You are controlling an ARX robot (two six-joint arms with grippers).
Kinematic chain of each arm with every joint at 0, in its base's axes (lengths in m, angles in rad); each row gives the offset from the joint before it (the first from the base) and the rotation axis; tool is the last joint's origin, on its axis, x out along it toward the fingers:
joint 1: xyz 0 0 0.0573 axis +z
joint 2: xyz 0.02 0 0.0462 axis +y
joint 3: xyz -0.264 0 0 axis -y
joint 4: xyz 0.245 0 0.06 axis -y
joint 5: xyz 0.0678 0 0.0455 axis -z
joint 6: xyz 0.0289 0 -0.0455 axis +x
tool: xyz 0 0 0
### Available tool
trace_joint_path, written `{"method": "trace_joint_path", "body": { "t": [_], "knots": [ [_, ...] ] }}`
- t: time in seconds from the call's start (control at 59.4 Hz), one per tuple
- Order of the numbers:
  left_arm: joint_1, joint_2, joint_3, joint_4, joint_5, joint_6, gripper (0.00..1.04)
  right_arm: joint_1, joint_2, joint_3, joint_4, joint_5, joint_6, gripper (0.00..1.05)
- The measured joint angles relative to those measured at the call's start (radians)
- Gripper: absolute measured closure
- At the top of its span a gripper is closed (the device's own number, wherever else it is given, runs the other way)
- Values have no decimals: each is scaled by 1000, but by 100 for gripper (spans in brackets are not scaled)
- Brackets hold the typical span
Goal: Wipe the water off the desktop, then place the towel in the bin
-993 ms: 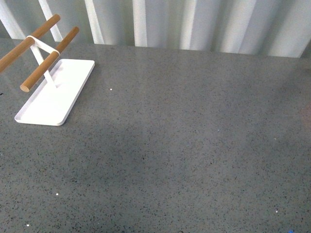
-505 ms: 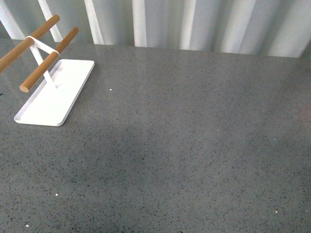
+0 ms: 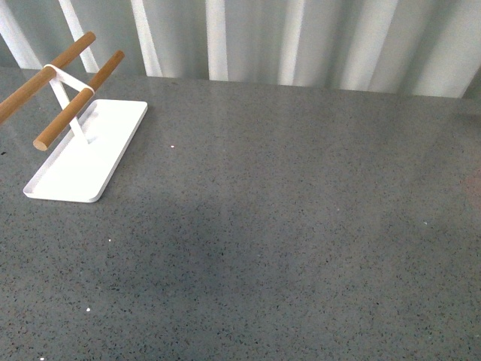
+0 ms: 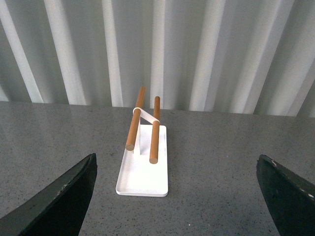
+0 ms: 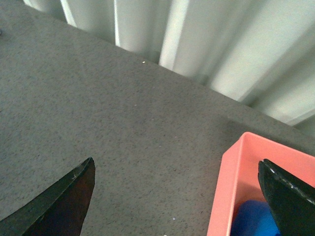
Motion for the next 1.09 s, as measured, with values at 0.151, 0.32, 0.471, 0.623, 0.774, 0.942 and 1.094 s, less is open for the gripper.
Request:
{"method": "trace_joint_path", "body": {
  "t": [0.151, 0.32, 0.471, 0.623, 0.774, 0.942, 1.094],
  "knots": [
    [0, 0, 0, 0, 0, 0, 7, 64, -151, -364, 676, 226, 297, 33],
    [0, 0, 0, 0, 0, 0, 7, 112, -264, -587, 938, 274, 429, 61],
    [0, 0, 0, 0, 0, 0, 7, 154, -346, -726, 969, 308, 450, 90],
    [0, 0, 0, 0, 0, 0, 7, 189, -452, -836, 977, 347, 456, 102],
    [0, 0, 0, 0, 0, 0, 7, 240, -532, -899, 963, 410, 456, 102],
    [0, 0, 0, 0, 0, 0, 7, 285, -629, -956, 921, 430, 455, 102],
    [0, 0, 0, 0, 0, 0, 7, 285, -727, -994, 863, 431, 456, 102]
  ]
}}
